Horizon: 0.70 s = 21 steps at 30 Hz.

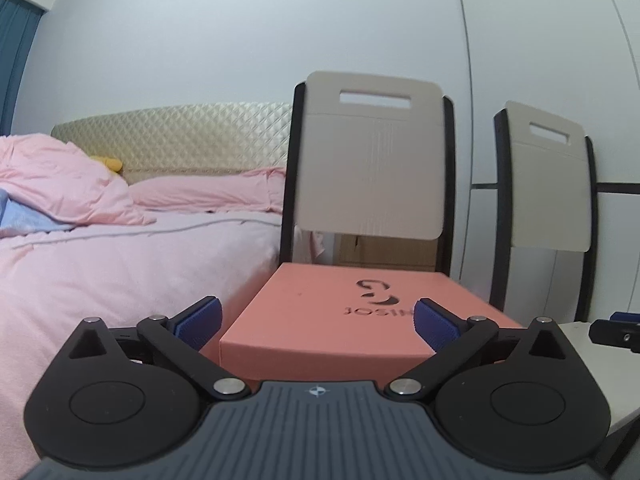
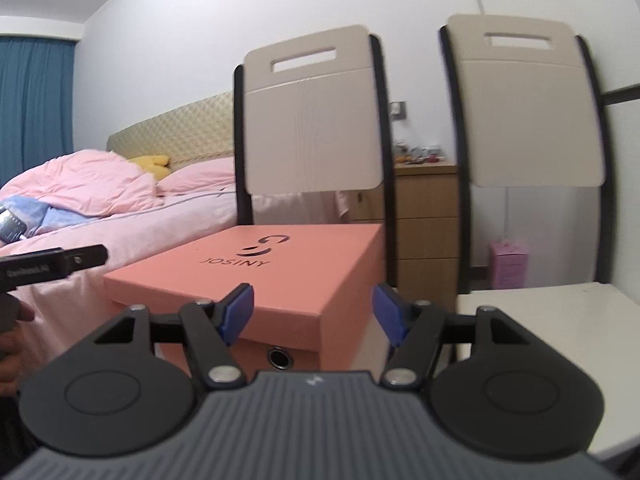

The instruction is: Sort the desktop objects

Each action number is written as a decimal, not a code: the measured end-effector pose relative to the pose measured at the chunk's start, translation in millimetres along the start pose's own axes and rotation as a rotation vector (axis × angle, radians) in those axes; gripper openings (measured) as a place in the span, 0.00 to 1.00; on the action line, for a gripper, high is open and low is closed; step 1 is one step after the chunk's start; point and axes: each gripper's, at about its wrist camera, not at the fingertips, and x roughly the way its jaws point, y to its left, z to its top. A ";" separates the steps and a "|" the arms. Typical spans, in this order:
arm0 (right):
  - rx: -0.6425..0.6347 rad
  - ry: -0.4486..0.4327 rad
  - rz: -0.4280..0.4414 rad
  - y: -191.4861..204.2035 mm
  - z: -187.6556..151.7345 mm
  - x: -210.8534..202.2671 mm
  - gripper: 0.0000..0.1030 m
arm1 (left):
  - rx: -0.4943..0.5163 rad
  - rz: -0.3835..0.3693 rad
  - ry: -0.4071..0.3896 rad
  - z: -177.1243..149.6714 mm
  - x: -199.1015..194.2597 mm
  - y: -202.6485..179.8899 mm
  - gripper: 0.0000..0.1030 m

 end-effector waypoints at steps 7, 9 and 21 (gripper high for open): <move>0.013 -0.028 -0.050 -2.5 -4.3 -21.8 0.71 | -0.028 -0.075 0.006 -7.3 -7.5 -9.8 1.00; 0.015 -0.036 -0.059 -1.6 -5.3 -24.2 0.74 | -0.020 -0.087 0.001 -11.8 -6.1 -10.2 1.00; -0.013 -0.084 -0.100 10.9 -12.5 -39.0 0.92 | 0.026 -0.042 -0.001 -22.5 -2.8 -5.8 1.00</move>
